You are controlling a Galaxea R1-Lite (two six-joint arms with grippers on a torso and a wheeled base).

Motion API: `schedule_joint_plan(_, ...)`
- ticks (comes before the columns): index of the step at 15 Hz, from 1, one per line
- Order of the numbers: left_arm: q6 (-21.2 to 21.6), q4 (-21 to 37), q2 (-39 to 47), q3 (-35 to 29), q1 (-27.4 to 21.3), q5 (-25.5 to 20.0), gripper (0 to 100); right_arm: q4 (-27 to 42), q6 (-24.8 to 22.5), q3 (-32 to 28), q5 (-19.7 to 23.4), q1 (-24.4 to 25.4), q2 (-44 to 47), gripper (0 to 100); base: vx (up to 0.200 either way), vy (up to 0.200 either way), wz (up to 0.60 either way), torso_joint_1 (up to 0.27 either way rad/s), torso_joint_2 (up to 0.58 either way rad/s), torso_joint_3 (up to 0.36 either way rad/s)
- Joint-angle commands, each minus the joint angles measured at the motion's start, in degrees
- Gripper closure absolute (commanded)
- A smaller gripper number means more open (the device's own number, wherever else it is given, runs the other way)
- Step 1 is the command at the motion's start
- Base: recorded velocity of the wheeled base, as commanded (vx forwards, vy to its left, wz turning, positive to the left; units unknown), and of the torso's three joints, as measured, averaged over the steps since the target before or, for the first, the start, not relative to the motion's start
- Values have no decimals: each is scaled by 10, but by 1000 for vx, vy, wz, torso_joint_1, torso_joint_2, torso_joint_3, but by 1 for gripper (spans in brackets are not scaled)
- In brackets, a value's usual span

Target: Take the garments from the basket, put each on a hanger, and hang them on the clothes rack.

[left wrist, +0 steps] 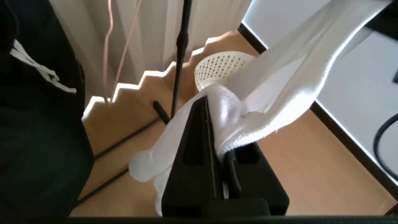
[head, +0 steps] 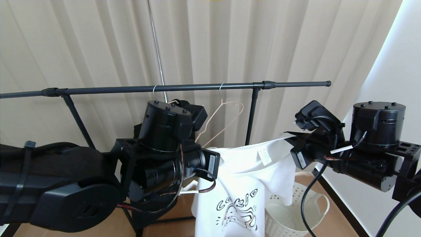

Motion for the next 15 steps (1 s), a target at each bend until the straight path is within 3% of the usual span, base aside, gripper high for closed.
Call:
schedule_joint_plan(1, 1, 1, 21, 8, -9, 1, 100, -2, -6, -1, 0, -9, -6, 100, 0, 0, 0, 0, 0, 0)
schedule_joint_plan(2, 2, 0, 21, 11, -10, 1, 0, -1, -7, -2, 0, -14, -7, 100, 0, 0, 0, 0, 0, 0)
schedule_joint_plan(7, 10, -2, 16, 8, -6, 2, 0, -1, -8, -2, 0, -14, -4, 100, 0, 0, 0, 0, 0, 0)
schedule_joint_plan(11, 55, -11, 24, -5, 41, -3, 0, -2, -8, -2, 0, -14, -2, 100, 0, 0, 0, 0, 0, 0)
schedule_joint_plan(15, 115, -86, 108, -59, 82, -4, 0, -2, -9, 2, -1, -14, -5, 100, 0, 0, 0, 0, 0, 0)
